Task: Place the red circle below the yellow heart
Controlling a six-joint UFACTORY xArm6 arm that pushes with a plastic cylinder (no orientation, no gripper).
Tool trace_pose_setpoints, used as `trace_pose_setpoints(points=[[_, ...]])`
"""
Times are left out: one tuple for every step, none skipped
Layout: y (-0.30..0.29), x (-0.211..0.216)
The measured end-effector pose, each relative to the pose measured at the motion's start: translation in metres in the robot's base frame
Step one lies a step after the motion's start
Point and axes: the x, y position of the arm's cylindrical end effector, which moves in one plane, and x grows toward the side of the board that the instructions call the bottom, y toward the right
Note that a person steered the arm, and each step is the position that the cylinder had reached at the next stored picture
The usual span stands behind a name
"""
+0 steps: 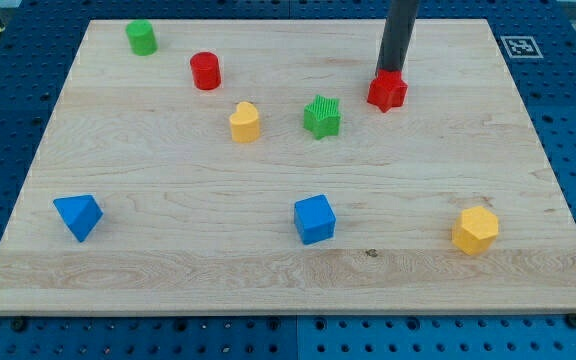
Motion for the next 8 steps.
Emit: trace_pose_setpoints(points=[[0.0, 0.01], [0.0, 0.023], [0.0, 0.036], [0.0, 0.025], [-0.022, 0.003], [-0.091, 0.001], [-0.155, -0.006], [-0.203, -0.034]])
